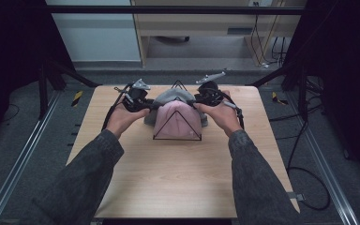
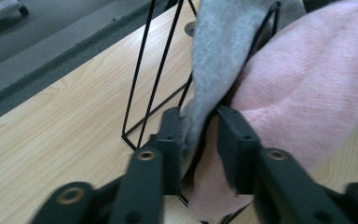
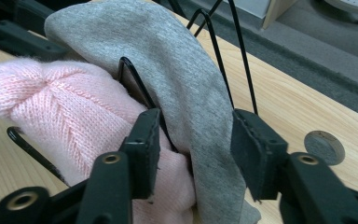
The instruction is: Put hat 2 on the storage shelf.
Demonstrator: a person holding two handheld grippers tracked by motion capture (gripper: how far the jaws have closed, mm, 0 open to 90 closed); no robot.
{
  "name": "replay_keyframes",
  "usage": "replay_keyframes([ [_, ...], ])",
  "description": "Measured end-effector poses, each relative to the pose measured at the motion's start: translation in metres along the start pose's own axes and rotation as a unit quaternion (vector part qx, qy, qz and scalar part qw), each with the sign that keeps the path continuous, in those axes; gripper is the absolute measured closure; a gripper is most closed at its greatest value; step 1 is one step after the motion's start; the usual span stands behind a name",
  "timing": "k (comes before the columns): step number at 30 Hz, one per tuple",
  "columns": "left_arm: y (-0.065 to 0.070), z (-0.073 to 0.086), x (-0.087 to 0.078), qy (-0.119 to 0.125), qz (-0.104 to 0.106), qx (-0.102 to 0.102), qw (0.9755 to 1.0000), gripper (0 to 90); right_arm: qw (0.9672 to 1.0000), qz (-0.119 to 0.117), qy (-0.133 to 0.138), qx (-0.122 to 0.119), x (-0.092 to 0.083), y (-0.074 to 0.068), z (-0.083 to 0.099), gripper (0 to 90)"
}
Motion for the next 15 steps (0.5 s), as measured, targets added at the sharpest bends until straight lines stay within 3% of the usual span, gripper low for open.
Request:
replay_keyframes([
  [7,0.002,-0.004,-0.015,0.017,-0.024,-0.011,0.9995,40.9,0.9997,0.022,0.007,-0.006,-0.006,-0.005,-0.002,38.1],
  [12,0.006,-0.005,-0.025,0.020,-0.033,-0.011,0.9992,27.1,0.9988,0.044,0.019,-0.011,-0.018,-0.010,-0.005,28.2],
  [15,0.012,-0.005,-0.031,0.024,-0.033,-0.017,0.9990,20.6,0.9982,0.057,0.019,-0.002,-0.027,-0.013,-0.007,22.5],
])
Point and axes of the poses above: each handheld gripper's, and its own axes: x roughly forward along the jaws, z roughly out of its underside, y roughly to its right, the point moved 3 cm from there along x, roughly forward along the jaws, and after that the axes turned 1 degree about -x, right-handed, at the moved point
